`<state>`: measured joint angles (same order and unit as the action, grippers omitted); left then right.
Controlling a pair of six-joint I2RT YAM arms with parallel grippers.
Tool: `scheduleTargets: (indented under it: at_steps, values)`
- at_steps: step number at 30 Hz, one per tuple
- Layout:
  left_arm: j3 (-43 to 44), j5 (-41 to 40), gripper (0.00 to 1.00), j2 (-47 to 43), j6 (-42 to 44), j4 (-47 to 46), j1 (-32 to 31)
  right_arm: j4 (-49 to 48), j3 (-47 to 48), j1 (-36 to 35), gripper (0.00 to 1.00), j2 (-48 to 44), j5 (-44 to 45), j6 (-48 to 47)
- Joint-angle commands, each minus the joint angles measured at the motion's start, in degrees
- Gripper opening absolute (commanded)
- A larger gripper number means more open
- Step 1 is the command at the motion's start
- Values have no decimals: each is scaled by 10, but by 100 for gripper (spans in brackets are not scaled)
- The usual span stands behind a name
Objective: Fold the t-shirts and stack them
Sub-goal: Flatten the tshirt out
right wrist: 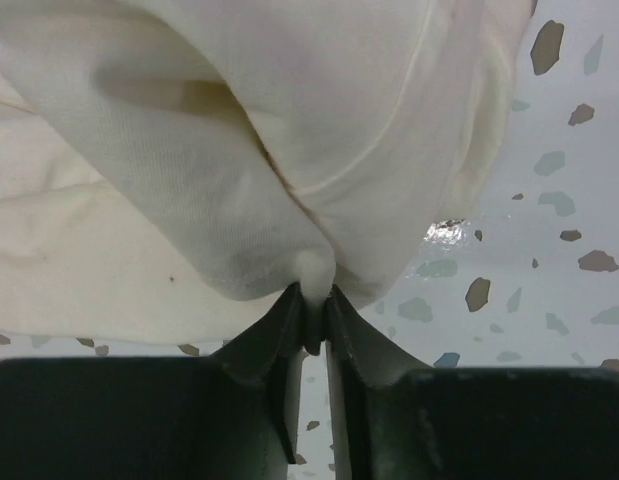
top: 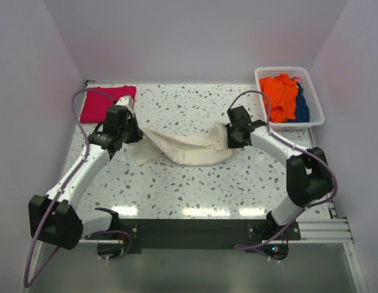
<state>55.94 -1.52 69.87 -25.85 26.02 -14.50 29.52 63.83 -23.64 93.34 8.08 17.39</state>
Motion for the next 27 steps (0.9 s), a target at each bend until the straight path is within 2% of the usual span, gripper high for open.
scheduleTargets:
  at_steps: [1,2,12,21,27]
  values:
    - [22,11,0,-3,15,-16,9,-9,37,-3,9,-3,18,5]
    - [23,12,0,-1,15,-16,10,4,41,-3,0,-5,22,9]
    - [68,8,0,7,31,1,24,97,156,-1,0,-134,71,19]
    - [108,4,0,-8,32,25,40,157,305,20,0,-167,119,10]
    - [110,-9,0,-29,30,46,42,178,354,24,0,-192,142,4]
